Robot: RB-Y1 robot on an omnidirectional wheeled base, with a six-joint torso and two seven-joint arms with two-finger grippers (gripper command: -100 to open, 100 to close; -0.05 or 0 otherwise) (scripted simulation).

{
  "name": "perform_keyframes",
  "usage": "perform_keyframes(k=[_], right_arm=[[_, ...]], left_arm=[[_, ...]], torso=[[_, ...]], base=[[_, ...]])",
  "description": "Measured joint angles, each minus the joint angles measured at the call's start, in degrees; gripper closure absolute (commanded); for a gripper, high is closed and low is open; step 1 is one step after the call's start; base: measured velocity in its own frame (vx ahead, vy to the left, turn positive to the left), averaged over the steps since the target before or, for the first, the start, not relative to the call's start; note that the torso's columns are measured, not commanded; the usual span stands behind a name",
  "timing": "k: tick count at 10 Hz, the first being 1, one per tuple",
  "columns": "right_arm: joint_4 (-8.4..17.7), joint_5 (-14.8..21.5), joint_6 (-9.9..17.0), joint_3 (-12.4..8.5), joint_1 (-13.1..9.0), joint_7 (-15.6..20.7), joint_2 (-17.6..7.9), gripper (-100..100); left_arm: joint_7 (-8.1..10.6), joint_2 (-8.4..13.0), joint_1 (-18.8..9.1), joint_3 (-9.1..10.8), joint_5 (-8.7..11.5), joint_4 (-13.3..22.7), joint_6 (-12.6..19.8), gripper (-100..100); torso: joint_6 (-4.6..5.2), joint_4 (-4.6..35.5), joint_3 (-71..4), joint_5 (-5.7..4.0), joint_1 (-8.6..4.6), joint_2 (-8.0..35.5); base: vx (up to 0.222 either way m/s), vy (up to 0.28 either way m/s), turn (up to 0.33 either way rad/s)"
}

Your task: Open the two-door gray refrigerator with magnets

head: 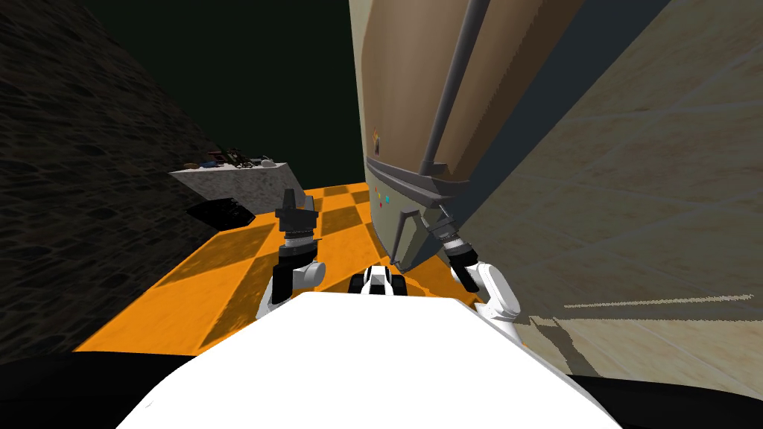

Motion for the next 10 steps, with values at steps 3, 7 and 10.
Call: perform_keyframes(k=[3,7,10], right_arm=[[0.6,3.1,0.0,-0.4,-0.2,3.9,-1.0,-100],[1.3,7.2,-0.1,-0.9,-0.6,9.2,-2.5,-100],[1.3,8.1,0.2,-1.3,-0.5,9.8,-3.8,-100]], left_arm=[[0.0,0.0,0.0,0.0,0.0,0.0,0.0,0],[0.0,0.0,0.0,0.0,0.0,0.0,0.0,0],[0.0,0.0,0.0,0.0,0.0,0.0,0.0,0]], torso=[[-0.05,0.0,0.0,-0.13,-0.15,-0.1],[-0.01,-0.1,0.0,-0.15,-0.14,0.0],[0.65,0.7,1.1,-0.27,-0.65,1.7]], base=[[0.012,0.019,0.003],[0.017,0.016,0.028],[0.053,0.047,-0.007]])
